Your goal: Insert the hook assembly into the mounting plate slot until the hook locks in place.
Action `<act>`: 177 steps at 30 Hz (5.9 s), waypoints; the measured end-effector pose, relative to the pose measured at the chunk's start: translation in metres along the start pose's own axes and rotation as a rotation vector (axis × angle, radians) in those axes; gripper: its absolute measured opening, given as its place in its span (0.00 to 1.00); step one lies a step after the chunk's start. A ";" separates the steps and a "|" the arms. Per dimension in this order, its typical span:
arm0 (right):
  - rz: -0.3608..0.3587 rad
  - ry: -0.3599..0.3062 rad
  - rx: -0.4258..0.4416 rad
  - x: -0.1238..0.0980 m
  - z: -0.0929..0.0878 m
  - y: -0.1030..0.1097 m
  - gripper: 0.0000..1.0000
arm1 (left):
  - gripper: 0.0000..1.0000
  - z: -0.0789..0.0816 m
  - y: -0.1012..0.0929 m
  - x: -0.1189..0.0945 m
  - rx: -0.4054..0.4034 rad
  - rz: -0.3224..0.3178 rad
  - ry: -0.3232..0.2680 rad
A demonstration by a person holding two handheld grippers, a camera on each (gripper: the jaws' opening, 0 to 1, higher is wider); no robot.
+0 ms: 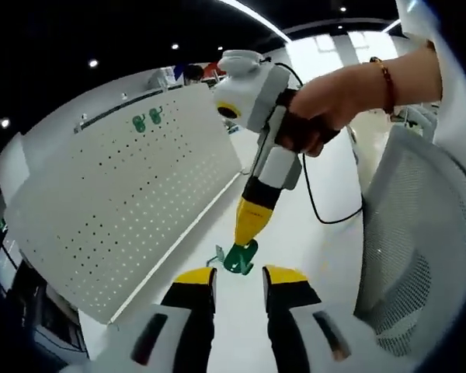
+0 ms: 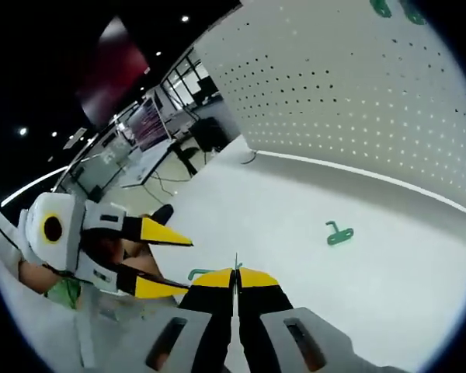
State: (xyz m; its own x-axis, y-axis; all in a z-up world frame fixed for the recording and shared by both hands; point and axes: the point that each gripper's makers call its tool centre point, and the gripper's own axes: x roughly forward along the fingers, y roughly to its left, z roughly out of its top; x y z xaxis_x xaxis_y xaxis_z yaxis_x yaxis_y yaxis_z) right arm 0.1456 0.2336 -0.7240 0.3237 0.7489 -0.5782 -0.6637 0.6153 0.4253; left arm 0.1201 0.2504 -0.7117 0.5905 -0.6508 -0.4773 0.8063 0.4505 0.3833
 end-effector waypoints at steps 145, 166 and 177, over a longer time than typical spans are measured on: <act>-0.215 -0.379 -0.108 -0.114 -0.005 -0.041 0.31 | 0.04 0.180 0.204 0.082 -0.462 0.559 -0.406; -0.265 -0.375 -0.081 -0.123 -0.013 -0.052 0.37 | 0.03 0.195 0.234 0.107 -0.482 0.638 -0.398; -0.257 -0.366 -0.061 -0.123 -0.018 -0.056 0.35 | 0.04 0.196 0.247 0.122 -0.513 0.676 -0.398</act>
State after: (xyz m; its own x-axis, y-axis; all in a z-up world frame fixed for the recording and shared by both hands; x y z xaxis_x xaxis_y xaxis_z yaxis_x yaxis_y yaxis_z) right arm 0.1305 0.1031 -0.6894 0.6933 0.6181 -0.3706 -0.5657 0.7853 0.2516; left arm 0.3841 0.1623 -0.5202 0.9607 -0.2707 0.0617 0.2686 0.9624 0.0393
